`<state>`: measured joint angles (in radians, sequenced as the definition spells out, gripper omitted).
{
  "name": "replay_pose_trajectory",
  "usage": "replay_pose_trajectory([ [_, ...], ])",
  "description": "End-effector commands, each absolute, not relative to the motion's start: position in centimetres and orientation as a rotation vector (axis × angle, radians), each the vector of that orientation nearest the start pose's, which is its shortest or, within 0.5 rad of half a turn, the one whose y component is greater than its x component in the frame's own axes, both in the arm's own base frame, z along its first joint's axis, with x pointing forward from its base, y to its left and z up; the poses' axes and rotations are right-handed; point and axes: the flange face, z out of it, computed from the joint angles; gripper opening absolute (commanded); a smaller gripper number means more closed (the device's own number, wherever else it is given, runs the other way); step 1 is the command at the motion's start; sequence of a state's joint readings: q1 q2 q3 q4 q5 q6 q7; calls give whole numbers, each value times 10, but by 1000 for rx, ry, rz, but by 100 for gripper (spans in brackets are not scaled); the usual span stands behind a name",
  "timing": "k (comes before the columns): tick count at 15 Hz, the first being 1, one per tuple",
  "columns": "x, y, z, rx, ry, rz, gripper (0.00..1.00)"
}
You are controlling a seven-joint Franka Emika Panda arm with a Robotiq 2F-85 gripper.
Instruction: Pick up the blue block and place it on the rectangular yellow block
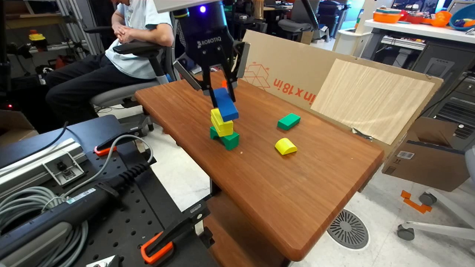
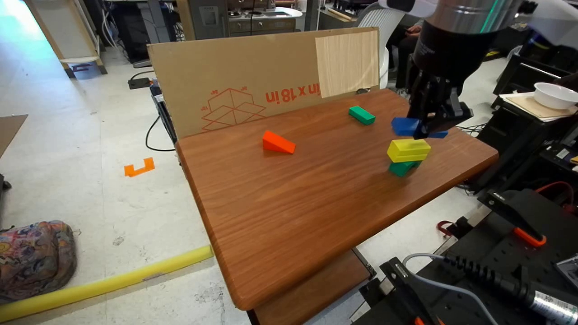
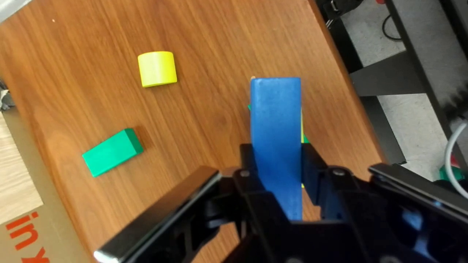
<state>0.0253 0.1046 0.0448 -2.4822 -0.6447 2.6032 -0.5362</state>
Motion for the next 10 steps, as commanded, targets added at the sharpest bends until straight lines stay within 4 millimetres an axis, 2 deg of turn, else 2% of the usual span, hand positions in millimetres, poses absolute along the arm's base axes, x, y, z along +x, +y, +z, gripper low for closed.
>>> replay_pose_trajectory([
  [1, 468, 49, 238, -2828, -1976, 111, 9],
  [7, 468, 46, 224, -2810, -1961, 195, 9],
  [10, 469, 47, 225, -2805, -1972, 199, 9],
])
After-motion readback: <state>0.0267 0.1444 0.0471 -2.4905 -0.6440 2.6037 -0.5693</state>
